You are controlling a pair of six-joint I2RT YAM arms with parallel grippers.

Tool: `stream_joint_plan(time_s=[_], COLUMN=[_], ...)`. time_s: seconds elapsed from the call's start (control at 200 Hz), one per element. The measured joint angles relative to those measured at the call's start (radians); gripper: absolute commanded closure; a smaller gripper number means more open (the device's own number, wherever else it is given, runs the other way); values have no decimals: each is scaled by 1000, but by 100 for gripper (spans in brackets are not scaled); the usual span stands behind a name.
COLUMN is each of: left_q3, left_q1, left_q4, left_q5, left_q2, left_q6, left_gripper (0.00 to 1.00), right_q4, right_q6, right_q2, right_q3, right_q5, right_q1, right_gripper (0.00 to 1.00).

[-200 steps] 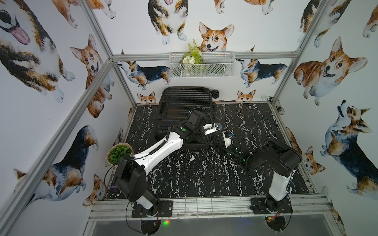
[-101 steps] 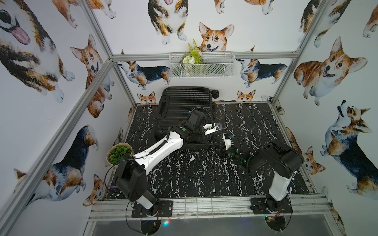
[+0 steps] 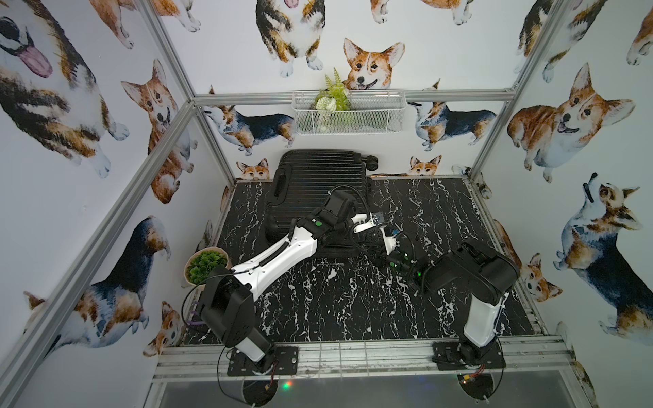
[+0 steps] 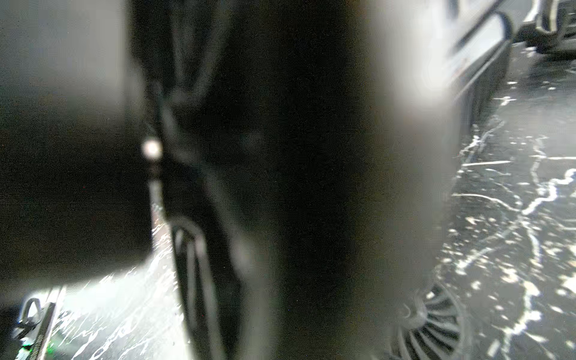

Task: Close the suitcase zippers
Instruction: Adjust the suitcase at the center of the board.

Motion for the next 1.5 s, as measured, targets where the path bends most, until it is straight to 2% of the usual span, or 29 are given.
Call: stream_joint_plan(time_s=[0.145,0.485,0.686,1.031,1.321,1.496], left_q3=[2,-14,-29,-36,-23,-16], left_q1=[0,-1,0,0,-47,-84], left_q4=[2,56,50,-3,25,161], left_q5=[-4,-5,-2,42,67,-10], left_q2=[4,17,-8,-58,-2,66], left_q6=[0,7,9,64,124,126], left_gripper=[35,35,30,28,29,33], right_q4=[35,127,169,167,35,-63], right_q6=[7,60,71,72,62,30], right_q2=[24,40,2,-85,-211,-284], right_q3=[3,-47,-117,-213,-242,-244], right_q5=[-19,11,63,119,161,196], right_q1=[2,2,-2,-82,-108,-80], right_gripper=[100,100,100,100,100,100])
